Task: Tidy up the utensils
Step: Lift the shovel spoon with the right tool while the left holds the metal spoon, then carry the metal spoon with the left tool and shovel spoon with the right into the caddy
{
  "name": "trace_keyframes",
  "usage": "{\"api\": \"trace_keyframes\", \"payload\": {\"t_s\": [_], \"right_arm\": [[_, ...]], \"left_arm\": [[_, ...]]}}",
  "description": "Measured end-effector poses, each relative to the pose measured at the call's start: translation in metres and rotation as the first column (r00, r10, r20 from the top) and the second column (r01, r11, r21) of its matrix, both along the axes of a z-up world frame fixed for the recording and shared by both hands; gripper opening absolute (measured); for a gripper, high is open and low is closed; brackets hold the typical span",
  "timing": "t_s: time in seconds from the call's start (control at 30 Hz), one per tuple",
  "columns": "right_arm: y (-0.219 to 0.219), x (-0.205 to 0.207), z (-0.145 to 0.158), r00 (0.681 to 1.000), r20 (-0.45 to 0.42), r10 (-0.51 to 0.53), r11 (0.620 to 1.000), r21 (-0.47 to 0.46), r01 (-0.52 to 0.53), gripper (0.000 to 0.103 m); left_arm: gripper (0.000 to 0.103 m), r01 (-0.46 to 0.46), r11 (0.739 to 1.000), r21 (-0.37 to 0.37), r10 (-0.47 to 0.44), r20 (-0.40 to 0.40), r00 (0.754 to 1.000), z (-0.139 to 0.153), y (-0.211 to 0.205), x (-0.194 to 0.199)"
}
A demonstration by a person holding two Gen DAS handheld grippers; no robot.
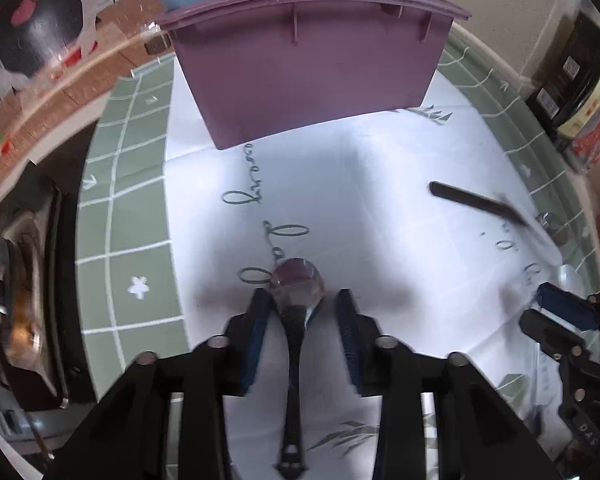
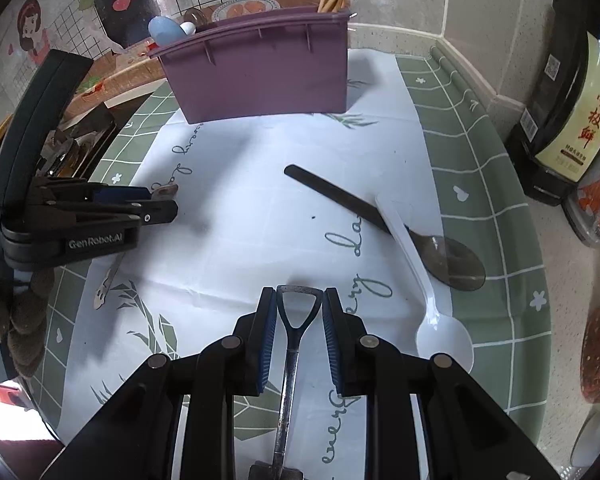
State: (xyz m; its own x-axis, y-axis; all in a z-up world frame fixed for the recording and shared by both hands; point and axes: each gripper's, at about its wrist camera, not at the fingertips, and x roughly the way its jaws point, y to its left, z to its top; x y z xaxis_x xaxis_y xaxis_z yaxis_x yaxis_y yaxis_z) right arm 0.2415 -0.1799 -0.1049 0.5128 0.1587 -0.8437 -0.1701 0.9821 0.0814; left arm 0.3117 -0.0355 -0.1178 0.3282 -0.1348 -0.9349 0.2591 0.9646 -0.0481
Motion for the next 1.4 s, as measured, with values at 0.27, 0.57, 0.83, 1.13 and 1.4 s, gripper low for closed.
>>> {"api": "trace_keyframes", "payload": {"t_s": [0.27,0.57,0.83,1.13,1.4], "right_arm": [[-0.002,0.003,0.033,0.994,0.105,0.007,1.0,0.022,-0.009,0.022],[-0.008,0.004,0.046,0.99,0.141,0.003,0.999,0.052,-0.011,0.021],[-0.007,0.002,0.053,0.987,0.158,0.0,0.998,0.056,-0.009,0.022],[-0.008,-0.003,0.062,0.983,0.183,-0.003,0.998,0.057,-0.008,0.021],[-0.009,-0.006,0.071,0.979,0.205,-0.006,0.998,0.063,-0.007,0.021]], "left_arm": [[0.028,-0.098,0.963,-0.253,0.126,0.096,0.987,0.018,0.036,-0.036],[0.028,-0.068,0.948,-0.312,0.153,0.257,0.954,0.08,0.045,-0.077],[0.028,-0.049,0.95,-0.309,0.143,0.291,0.946,0.09,0.045,-0.084],[0.028,-0.022,0.955,-0.295,0.129,0.349,0.928,0.108,0.042,-0.093],[0.028,0.008,0.958,-0.286,0.113,0.407,0.906,0.129,0.04,-0.103]]}}
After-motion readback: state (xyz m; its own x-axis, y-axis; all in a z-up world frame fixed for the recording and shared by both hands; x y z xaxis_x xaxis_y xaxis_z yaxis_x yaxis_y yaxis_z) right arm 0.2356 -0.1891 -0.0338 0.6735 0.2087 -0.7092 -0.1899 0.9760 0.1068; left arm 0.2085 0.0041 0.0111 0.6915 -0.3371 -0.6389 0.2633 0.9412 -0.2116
